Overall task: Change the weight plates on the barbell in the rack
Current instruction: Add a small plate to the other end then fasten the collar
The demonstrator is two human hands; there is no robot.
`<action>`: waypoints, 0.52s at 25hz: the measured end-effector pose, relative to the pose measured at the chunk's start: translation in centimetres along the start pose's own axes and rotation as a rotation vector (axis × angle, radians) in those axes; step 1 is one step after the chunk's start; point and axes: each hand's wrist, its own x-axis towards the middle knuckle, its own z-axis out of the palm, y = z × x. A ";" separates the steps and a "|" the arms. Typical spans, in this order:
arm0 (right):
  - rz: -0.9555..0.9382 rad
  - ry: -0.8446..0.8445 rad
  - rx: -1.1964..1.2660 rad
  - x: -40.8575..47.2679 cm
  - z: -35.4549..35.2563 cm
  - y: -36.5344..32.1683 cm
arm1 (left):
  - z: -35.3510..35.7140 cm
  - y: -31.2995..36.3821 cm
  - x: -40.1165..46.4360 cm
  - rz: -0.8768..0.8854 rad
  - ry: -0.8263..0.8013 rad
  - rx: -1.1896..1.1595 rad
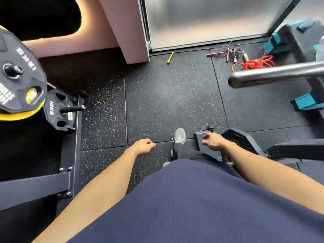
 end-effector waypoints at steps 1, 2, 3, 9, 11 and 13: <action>-0.002 0.002 -0.001 1.4 -1.2 -0.6 | -1.5 0.7 1.1 -0.010 0.002 0.002; -0.001 0.004 0.006 2.7 -2.6 -1.2 | -3.0 1.3 2.2 -0.027 0.007 -0.010; 0.003 0.002 0.010 3.9 -4.0 -1.9 | -4.5 1.9 2.9 -0.038 0.009 -0.016; -0.014 -0.044 -0.013 10.2 -10.4 -7.0 | -11.6 4.5 6.6 -0.047 0.061 -0.083; -0.005 -0.066 -0.024 11.6 -11.4 -9.0 | -13.5 4.4 7.7 -0.078 0.060 -0.088; 0.002 -0.095 -0.041 13.0 -12.0 -10.5 | -15.5 4.1 8.7 -0.085 0.056 -0.100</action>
